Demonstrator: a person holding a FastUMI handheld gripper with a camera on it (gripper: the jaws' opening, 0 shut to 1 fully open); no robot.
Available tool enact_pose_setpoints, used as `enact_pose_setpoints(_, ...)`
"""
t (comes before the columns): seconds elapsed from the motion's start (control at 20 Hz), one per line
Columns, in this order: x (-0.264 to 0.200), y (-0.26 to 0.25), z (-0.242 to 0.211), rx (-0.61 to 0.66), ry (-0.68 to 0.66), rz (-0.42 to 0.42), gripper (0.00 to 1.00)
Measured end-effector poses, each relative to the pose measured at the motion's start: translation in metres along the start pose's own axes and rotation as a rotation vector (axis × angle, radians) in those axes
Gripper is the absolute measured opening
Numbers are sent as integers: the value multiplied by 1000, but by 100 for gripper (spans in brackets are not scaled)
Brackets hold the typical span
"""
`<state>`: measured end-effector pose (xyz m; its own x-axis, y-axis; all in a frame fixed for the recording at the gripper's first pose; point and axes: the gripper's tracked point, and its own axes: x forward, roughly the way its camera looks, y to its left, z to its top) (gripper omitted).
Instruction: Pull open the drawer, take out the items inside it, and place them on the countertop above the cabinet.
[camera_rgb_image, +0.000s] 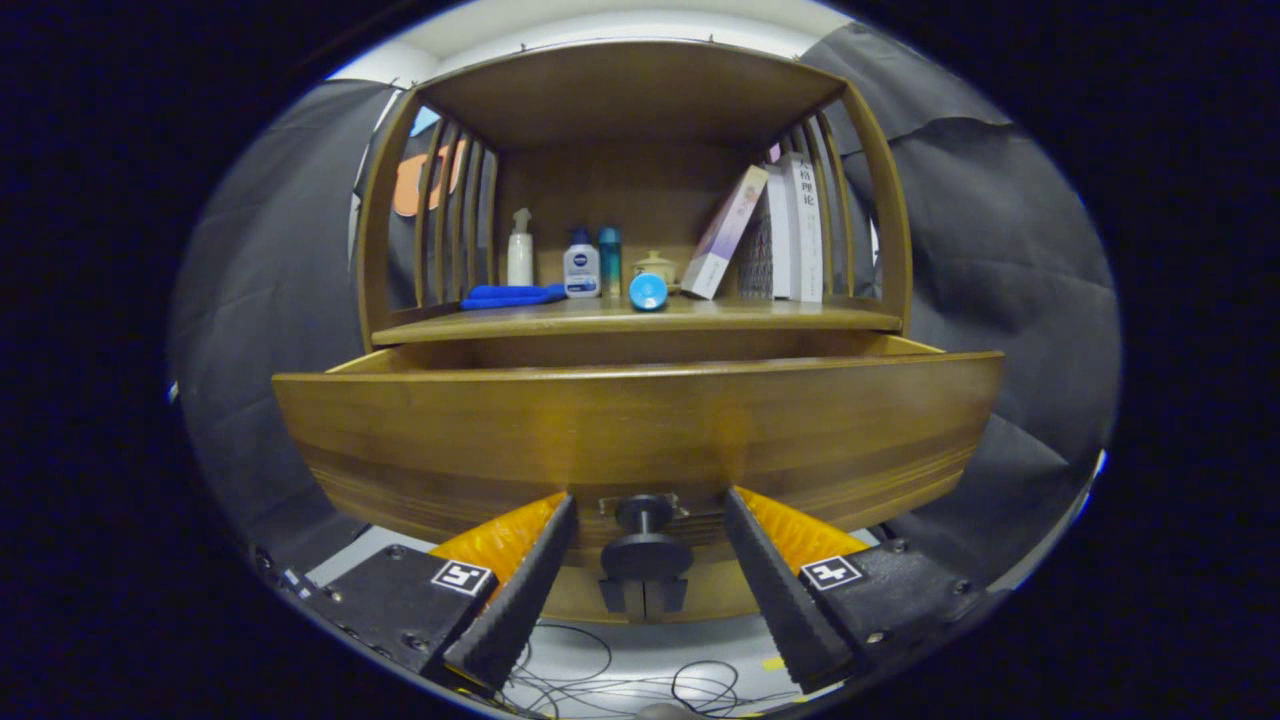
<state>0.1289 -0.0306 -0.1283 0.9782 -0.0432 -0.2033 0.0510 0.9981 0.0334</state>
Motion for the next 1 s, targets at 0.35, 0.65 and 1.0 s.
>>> enact_pose_setpoints(0.35,42,8,14,6,17,-15,98)
enact_pose_setpoints(0.65,75,8,24,7,22,-16,98)
enact_pose_setpoints(1.0,100,6,32,7,7,-6,99)
